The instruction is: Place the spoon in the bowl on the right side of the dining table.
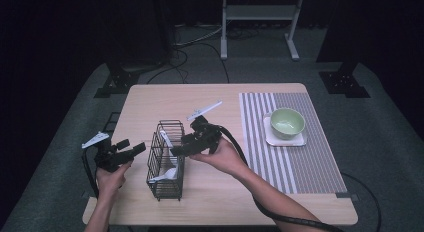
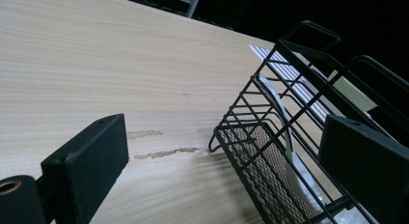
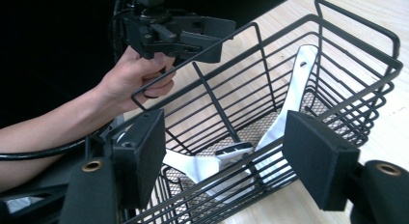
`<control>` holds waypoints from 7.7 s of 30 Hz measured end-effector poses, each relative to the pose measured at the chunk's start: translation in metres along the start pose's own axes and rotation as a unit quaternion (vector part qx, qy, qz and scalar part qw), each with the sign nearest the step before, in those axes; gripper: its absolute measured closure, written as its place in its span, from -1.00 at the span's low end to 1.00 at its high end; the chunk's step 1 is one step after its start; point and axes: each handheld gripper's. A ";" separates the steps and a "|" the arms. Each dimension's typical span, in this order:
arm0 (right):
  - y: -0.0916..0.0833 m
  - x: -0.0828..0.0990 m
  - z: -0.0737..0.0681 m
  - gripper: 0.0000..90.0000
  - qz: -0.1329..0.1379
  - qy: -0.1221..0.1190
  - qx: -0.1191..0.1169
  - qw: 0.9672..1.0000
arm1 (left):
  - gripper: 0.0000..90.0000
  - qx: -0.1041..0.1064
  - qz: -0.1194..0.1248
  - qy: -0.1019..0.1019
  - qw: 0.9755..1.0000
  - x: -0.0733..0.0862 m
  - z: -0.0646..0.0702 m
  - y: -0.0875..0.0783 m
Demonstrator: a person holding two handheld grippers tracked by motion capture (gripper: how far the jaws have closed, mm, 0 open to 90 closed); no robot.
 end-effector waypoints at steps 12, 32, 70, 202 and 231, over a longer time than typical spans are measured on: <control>0.000 0.005 0.000 0.31 -0.018 0.010 0.007 1.000 | -0.94 -0.003 -0.001 0.001 1.000 0.000 0.000 0.000; -0.002 0.005 -0.006 0.64 -0.017 0.001 0.023 1.000 | -0.94 -0.004 -0.001 -0.001 1.000 0.000 0.000 0.000; -0.024 -0.003 -0.015 0.66 0.026 0.001 -0.008 1.000 | -0.94 -0.001 -0.003 -0.001 1.000 0.000 0.000 0.000; -0.232 0.078 0.051 0.90 0.297 0.145 0.021 0.944 | -0.94 -0.015 0.001 -0.007 1.000 0.001 -0.005 -0.004; -0.270 0.097 0.062 0.90 0.328 0.162 0.065 0.929 | -0.94 -0.012 -0.002 -0.003 1.000 0.001 -0.004 -0.004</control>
Point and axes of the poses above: each handheld gripper's, and its own axes: y roughly forward along the jaws, x roughly out of its underside, z roughly to its right, and after that the axes turned 11 degrees about -x, right-handed
